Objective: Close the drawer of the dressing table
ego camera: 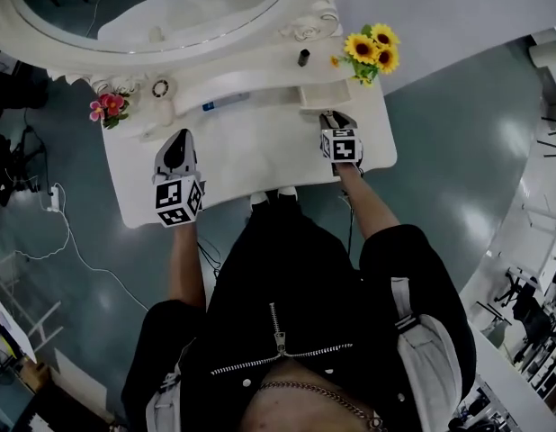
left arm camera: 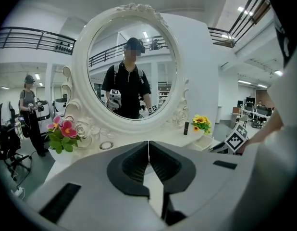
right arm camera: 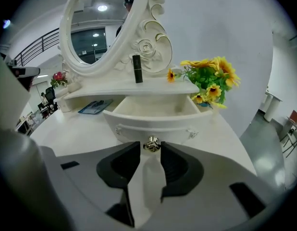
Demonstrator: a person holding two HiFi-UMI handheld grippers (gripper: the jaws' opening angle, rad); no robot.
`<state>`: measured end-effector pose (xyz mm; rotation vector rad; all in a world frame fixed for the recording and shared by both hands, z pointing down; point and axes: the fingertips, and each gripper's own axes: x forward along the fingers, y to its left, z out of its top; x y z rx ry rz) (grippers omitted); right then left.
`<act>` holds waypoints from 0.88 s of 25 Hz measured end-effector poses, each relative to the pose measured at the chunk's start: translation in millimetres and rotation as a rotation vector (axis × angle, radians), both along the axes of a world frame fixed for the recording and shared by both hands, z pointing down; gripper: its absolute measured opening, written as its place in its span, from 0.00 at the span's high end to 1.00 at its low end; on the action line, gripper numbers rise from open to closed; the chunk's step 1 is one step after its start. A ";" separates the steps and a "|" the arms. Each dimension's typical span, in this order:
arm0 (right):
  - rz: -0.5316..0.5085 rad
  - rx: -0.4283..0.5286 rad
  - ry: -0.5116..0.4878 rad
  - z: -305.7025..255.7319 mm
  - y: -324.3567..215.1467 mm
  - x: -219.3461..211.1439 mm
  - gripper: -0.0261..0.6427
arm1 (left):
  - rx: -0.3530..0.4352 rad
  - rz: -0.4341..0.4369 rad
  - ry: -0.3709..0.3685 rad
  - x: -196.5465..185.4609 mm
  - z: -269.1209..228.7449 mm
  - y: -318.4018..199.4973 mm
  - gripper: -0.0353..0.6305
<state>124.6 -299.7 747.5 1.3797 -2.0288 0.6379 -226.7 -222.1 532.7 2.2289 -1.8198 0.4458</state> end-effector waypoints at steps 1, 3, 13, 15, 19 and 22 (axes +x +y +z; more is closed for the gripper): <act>0.007 -0.004 -0.006 1.5 -1.5 0.3 0.76 | -0.004 -0.005 0.000 -1.3 1.6 0.6 0.91; 0.013 -0.008 -0.016 2.8 -3.3 0.8 0.78 | -0.015 -0.009 -0.002 -2.0 5.7 1.9 0.91; 0.024 0.001 -0.023 -5.8 -2.7 0.6 0.80 | -0.018 0.006 0.008 15.2 9.9 -6.4 0.91; 0.020 0.017 -0.028 -11.7 -5.2 -0.5 0.80 | -0.016 0.007 0.009 17.2 9.9 -8.0 0.91; 0.007 0.026 -0.037 -17.5 -9.6 -4.1 0.80 | -0.016 0.000 0.010 16.9 10.1 -7.8 0.91; 0.000 0.020 -0.040 -14.8 -13.2 -4.9 0.80 | -0.016 -0.009 0.008 14.8 10.2 -6.9 0.91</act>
